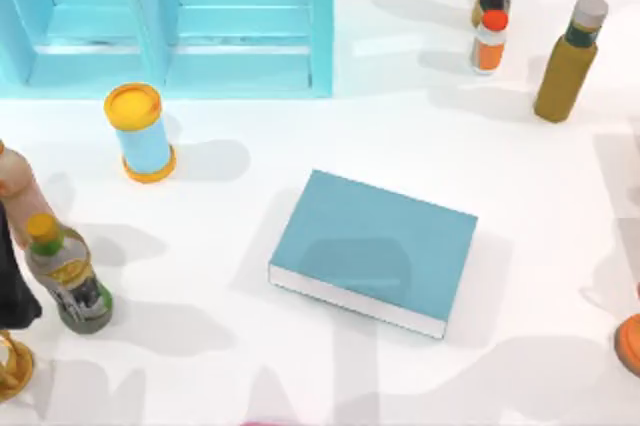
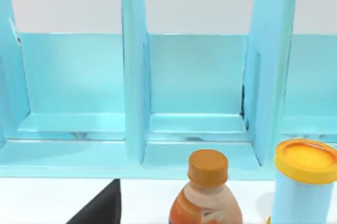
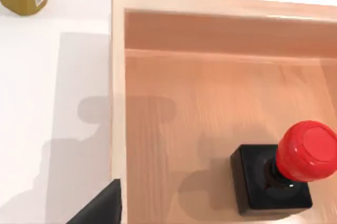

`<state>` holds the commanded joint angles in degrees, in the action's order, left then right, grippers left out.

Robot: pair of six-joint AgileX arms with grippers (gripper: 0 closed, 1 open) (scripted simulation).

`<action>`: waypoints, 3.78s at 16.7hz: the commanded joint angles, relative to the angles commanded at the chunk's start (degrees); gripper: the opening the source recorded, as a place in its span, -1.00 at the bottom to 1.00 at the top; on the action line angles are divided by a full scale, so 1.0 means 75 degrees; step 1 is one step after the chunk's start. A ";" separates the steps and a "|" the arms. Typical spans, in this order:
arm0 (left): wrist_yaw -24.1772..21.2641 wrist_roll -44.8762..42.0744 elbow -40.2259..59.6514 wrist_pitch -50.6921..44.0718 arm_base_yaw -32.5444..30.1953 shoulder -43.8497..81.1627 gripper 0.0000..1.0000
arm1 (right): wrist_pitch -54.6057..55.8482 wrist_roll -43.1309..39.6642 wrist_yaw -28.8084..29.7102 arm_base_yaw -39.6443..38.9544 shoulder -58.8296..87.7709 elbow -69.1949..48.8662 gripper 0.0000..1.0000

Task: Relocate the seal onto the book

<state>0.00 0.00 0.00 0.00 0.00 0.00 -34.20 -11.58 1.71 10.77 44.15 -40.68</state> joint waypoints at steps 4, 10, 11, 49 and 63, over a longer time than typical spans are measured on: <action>0.0000 0.0000 0.0000 0.0000 0.0000 0.0000 1.00 | -0.2150 -0.0620 0.0097 0.0732 0.3344 -0.2845 1.00; 0.0000 0.0000 0.0000 0.0000 0.0000 0.0000 1.00 | -0.4878 -0.1269 -0.0078 0.1510 0.7420 -0.6366 1.00; 0.0000 0.0000 0.0000 0.0000 0.0000 0.0000 1.00 | -0.5193 -0.1348 -0.0121 0.1595 0.7846 -0.6770 1.00; 0.0000 0.0000 0.0000 0.0000 0.0000 0.0000 1.00 | -0.3055 -0.1551 -0.0236 0.1782 0.9204 -0.5273 -1.00; 0.0000 0.0000 0.0000 0.0000 0.0000 0.0000 1.00 | -0.4381 -0.0564 -0.0246 0.0787 0.8905 -0.6361 -1.00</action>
<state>0.00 0.00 0.00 0.00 0.00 0.00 -67.06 -15.81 -0.14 16.68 110.94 -88.39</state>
